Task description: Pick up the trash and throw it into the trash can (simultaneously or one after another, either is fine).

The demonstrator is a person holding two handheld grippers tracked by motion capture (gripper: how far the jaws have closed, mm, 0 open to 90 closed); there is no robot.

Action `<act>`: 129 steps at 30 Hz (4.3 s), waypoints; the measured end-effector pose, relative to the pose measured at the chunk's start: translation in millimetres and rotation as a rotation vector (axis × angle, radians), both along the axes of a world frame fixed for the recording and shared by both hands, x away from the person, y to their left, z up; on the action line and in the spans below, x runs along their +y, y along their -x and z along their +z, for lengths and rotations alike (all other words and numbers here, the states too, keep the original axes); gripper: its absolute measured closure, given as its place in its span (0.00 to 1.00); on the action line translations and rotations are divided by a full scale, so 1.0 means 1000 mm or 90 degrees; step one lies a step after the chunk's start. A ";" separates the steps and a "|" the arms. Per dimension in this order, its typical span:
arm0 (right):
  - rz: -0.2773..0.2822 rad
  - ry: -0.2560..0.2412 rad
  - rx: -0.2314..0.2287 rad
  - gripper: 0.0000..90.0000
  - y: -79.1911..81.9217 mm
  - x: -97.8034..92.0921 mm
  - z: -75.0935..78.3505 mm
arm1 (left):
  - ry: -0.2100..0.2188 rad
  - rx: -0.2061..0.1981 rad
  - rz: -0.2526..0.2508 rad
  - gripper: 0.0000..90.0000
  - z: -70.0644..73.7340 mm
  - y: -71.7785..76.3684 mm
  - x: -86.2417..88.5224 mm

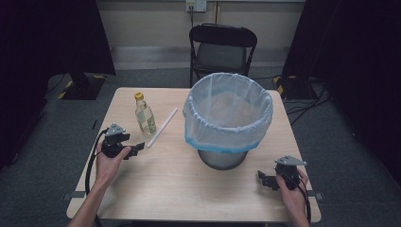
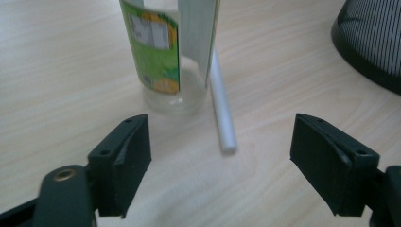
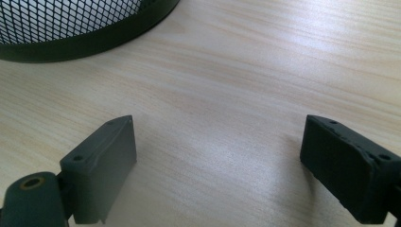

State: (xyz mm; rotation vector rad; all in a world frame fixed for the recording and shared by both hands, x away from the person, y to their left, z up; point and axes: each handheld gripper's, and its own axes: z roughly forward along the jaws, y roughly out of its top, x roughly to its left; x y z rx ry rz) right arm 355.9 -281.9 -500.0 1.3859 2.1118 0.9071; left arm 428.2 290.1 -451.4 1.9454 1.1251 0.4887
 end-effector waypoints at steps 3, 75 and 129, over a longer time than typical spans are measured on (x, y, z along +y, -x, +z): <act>0.000 0.000 0.000 0.12 0.000 0.000 0.000 | 0.003 0.001 -0.009 0.24 0.006 -0.014 0.000; 0.000 0.000 0.000 0.12 0.000 0.000 0.000 | 0.063 -0.040 0.016 0.31 -0.002 -0.087 -0.027; 0.001 0.000 0.001 0.11 0.000 0.000 0.000 | 0.223 -0.215 -0.116 0.31 0.126 -0.037 -0.069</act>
